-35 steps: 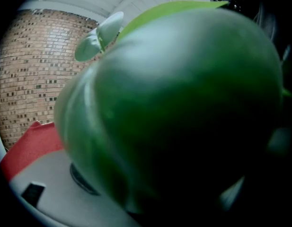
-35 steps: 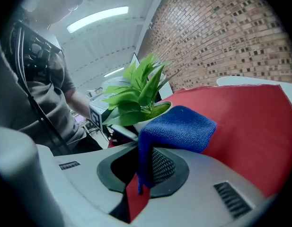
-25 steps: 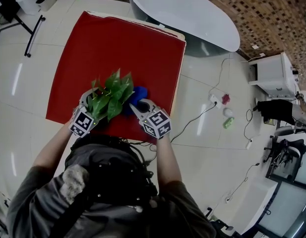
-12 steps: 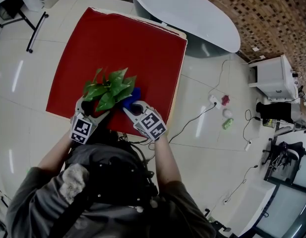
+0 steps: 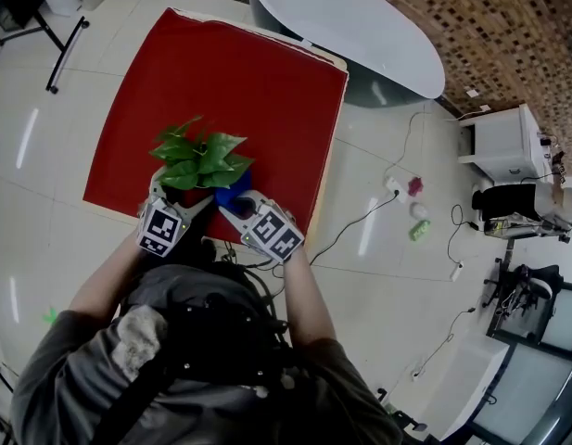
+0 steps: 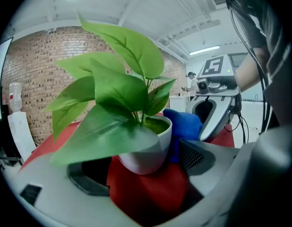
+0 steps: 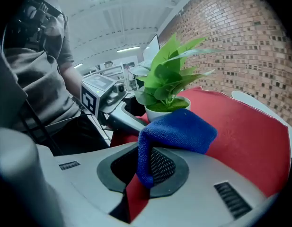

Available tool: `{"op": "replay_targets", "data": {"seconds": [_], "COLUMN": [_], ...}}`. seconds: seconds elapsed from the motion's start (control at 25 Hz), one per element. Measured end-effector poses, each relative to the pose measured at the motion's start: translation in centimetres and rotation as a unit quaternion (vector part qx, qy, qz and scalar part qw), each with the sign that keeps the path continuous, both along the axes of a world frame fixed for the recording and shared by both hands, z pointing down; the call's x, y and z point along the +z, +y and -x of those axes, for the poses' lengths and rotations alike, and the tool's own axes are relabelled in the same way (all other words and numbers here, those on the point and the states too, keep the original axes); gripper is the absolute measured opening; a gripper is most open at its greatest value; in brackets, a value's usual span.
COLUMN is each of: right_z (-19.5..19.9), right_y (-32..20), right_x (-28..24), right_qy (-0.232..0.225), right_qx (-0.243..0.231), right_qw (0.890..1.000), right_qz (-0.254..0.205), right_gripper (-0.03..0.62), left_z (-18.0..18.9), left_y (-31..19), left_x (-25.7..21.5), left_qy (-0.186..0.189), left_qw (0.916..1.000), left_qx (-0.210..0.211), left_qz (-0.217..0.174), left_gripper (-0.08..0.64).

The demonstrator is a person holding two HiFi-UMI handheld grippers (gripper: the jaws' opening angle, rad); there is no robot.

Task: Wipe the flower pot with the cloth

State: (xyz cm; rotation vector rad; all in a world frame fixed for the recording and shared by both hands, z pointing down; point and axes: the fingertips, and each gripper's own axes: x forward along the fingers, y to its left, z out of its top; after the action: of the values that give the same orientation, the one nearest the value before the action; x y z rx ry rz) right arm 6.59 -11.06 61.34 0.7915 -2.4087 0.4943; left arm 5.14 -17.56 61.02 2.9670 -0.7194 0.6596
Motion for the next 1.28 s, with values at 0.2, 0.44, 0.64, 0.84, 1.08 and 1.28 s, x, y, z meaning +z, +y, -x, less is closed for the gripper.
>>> {"op": "replay_targets", "data": {"seconds": [0.2, 0.44, 0.64, 0.84, 1.08, 1.28], "right_z": [-1.3, -5.2, -6.5, -6.9, -4.4, -4.2], "right_y": [0.2, -3.5, -9.0, -13.9, -15.1, -14.4], "right_x": [-0.3, -1.1, -1.5, -1.1, -0.5, -0.1], "right_qy": [0.015, 0.045, -0.004, -0.061, -0.131, -0.15], "right_qx": [0.002, 0.057, 0.06, 0.074, 0.045, 0.04], "right_qw": [1.0, 0.997, 0.997, 0.995, 0.989, 0.986], "right_qz": [0.006, -0.025, -0.038, -0.015, 0.043, 0.066], "right_gripper": [0.063, 0.063, 0.063, 0.063, 0.063, 0.063], "left_z": [0.2, 0.3, 0.1, -0.2, -0.3, -0.1], "left_y": [-1.2, -1.6, -2.4, -3.4, -4.2, -4.6], "left_x": [0.1, 0.3, 0.3, 0.6, 0.9, 1.3], "left_qy": [0.004, 0.013, 0.02, 0.012, 0.011, 0.013], "left_qw": [0.9999, 0.9998, 0.9977, 0.9941, 0.9918, 0.9903], "left_qx": [-0.013, 0.014, 0.061, 0.106, 0.125, 0.134], "left_qz": [0.003, 0.004, 0.021, 0.02, 0.027, 0.036], "left_gripper": [0.451, 0.428, 0.428, 0.428, 0.428, 0.428]}}
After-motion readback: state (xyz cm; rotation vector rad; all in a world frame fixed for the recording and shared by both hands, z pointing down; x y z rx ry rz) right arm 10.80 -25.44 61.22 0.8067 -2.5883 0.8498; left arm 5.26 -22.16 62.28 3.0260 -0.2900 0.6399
